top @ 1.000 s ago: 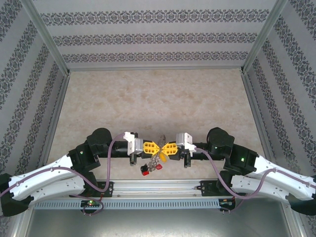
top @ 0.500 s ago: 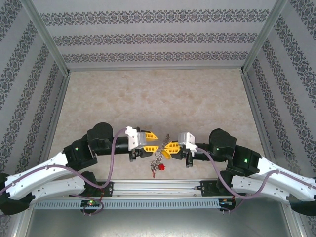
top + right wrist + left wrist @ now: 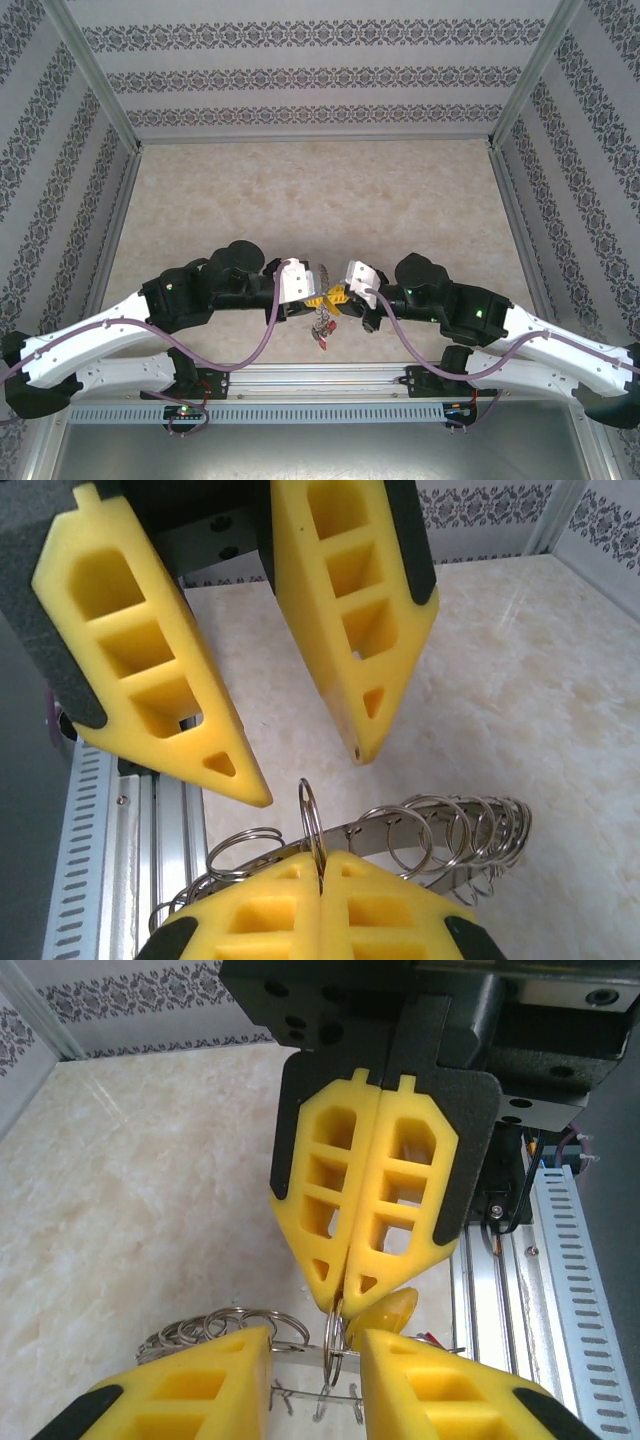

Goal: Put the keys on the keyring

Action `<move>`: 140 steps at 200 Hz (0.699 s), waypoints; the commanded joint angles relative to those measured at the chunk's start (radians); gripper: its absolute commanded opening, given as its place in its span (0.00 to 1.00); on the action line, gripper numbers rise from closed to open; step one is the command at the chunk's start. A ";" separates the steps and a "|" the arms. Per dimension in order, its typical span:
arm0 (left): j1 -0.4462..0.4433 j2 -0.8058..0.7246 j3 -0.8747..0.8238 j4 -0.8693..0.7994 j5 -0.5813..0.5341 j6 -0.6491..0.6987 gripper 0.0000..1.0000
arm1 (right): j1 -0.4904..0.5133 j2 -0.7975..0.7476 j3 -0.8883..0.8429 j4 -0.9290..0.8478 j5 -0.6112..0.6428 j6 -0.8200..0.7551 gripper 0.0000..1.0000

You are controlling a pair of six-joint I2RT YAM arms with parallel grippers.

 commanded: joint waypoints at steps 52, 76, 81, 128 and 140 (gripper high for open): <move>-0.014 0.031 -0.004 -0.001 -0.016 0.022 0.25 | -0.011 0.011 0.050 0.018 -0.002 -0.010 0.00; -0.014 0.041 -0.007 0.007 -0.021 0.023 0.22 | -0.010 0.011 0.049 0.018 -0.010 -0.011 0.00; -0.014 0.041 -0.007 0.007 -0.022 0.023 0.21 | -0.010 0.011 0.049 0.019 -0.010 -0.013 0.00; -0.014 0.047 -0.016 0.024 -0.015 0.022 0.05 | -0.010 0.003 0.045 0.023 -0.023 -0.015 0.00; -0.014 0.047 -0.019 0.028 -0.012 0.023 0.00 | -0.010 0.001 0.043 0.024 -0.024 -0.015 0.00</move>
